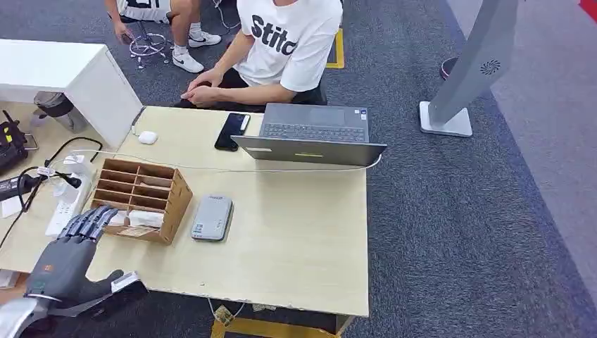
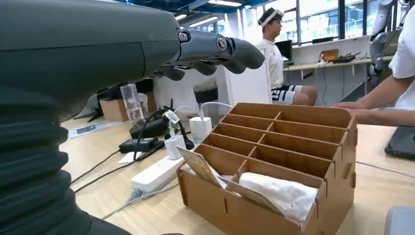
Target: Pass the card to the sensor for recognition and then transmit it.
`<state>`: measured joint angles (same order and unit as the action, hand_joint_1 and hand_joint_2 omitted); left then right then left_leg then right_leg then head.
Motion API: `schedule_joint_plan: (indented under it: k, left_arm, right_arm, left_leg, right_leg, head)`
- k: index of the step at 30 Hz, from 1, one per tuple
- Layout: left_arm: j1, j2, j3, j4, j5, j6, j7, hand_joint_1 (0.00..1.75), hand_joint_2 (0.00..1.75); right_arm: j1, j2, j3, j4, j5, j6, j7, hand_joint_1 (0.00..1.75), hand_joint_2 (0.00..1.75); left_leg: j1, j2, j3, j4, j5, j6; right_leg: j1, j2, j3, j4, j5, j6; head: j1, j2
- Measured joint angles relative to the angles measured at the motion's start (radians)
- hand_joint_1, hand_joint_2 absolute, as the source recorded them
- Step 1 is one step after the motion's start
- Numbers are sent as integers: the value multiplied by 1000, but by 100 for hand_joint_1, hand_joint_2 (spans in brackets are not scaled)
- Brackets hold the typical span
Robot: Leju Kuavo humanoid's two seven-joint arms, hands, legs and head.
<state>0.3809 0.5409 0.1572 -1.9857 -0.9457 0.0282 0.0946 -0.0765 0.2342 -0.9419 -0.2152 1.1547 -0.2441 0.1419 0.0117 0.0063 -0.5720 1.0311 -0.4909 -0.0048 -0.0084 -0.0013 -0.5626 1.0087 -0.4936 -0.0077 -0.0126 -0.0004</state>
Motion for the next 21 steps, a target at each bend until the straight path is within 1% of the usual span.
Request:
schedule_joint_plan:
  k: [11,21]
  left_arm:
    - [-56,-23,-6,92,26,-39,8,0,175]
    - [-102,-42,-6,162,24,-40,8,0,175]
  right_arm:
    - [-3,1,0,0,8,0,-3,0,175]
    - [-4,1,0,0,11,3,-5,0,175]
  left_leg:
    - [0,0,0,0,0,0]
    - [0,0,0,0,0,0]
  right_leg:
    - [0,0,0,0,0,0]
    - [0,0,0,0,0,0]
  head:
    - [0,0]
    - [0,0]
